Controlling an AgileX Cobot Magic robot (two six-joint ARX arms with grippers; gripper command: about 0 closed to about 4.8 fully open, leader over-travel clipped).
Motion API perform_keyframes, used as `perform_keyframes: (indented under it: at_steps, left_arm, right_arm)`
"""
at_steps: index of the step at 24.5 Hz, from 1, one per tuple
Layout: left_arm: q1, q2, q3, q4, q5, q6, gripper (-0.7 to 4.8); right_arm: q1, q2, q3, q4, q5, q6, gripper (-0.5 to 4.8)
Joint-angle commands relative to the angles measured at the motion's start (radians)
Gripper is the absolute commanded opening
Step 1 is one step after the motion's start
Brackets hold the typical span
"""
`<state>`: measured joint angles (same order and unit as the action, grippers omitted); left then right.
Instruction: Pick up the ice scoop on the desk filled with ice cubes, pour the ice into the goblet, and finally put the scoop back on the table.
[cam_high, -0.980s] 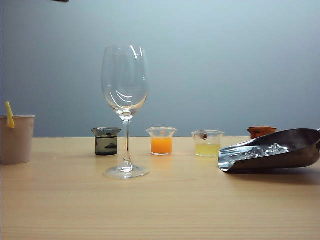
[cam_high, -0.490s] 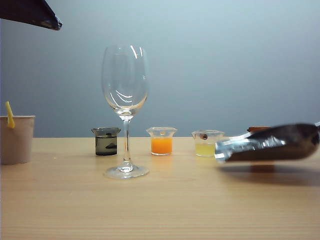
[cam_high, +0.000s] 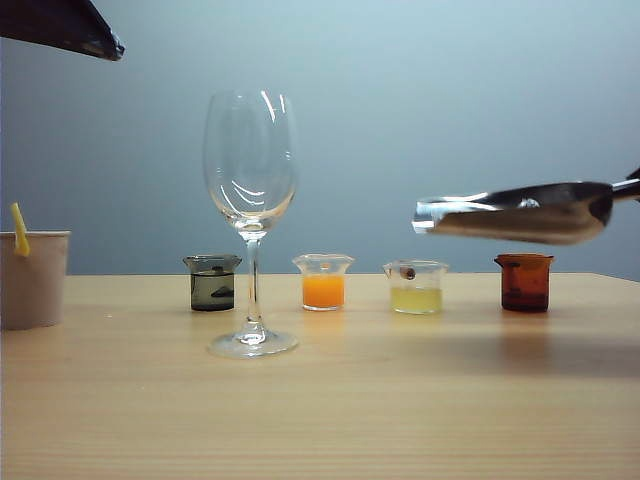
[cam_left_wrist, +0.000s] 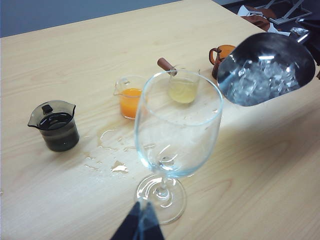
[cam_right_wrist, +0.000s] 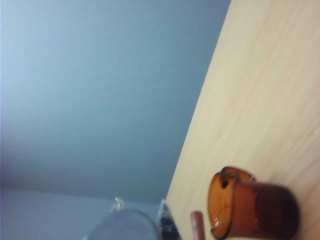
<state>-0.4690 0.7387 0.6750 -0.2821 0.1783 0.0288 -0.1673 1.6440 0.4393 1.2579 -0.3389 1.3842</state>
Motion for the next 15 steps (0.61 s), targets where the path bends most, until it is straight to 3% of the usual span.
perform_keyframes:
  at_steps: [1,15]
  left_arm:
    - [-0.001,-0.002,0.008,0.008,-0.002,0.002,-0.06]
    - [-0.001,-0.002,0.008,0.021,-0.002,-0.001,-0.06]
  right_arm:
    - [0.022,-0.024,0.026,-0.038,-0.012,0.034,-0.06]
    - [0.101,-0.181,0.245,-0.470,-0.039,-0.023,-0.06]
